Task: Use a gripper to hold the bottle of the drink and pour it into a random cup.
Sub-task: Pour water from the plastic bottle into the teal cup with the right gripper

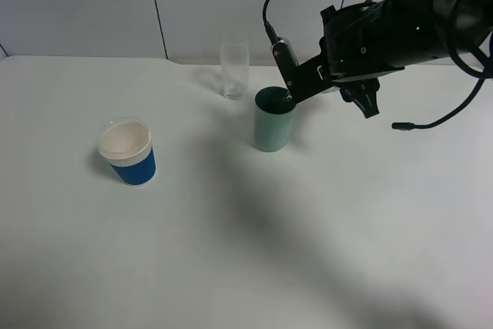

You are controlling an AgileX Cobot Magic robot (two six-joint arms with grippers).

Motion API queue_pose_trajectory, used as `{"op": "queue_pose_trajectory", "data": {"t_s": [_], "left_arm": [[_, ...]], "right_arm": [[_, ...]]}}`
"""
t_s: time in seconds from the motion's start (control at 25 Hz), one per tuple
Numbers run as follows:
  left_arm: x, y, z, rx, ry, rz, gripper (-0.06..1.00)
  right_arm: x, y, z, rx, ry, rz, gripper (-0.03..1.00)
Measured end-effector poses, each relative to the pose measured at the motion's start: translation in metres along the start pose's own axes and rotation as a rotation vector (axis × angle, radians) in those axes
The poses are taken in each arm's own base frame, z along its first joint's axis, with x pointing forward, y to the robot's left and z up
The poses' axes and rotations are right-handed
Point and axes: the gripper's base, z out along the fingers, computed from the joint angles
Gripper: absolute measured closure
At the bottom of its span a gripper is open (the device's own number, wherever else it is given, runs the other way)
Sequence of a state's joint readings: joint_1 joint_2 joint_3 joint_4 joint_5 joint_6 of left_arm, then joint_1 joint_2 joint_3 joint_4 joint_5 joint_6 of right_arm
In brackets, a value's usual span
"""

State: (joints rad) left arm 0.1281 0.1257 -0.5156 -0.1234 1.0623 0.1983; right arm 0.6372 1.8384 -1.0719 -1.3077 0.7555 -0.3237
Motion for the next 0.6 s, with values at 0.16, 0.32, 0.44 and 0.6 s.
{"op": "queue_pose_trajectory", "data": {"t_s": [0.16,0.32,0.44,0.6], "left_arm": [[0.0,0.0,0.0,0.0,0.0,0.0,-0.05],[0.0,0.0,0.0,0.0,0.0,0.0,-0.05],[0.0,0.0,0.0,0.0,0.0,0.0,-0.05],[0.0,0.0,0.0,0.0,0.0,0.0,-0.05]], "right_arm": [[0.0,-0.001,0.0,0.006,0.001,-0.014,0.4],[-0.001,-0.001,-0.001,0.012,0.002,-0.021,0.4],[0.0,-0.003,-0.001,0.018,0.002,-0.016,0.4],[0.002,-0.013,-0.004,0.043,0.012,-0.001,0.4]]}}
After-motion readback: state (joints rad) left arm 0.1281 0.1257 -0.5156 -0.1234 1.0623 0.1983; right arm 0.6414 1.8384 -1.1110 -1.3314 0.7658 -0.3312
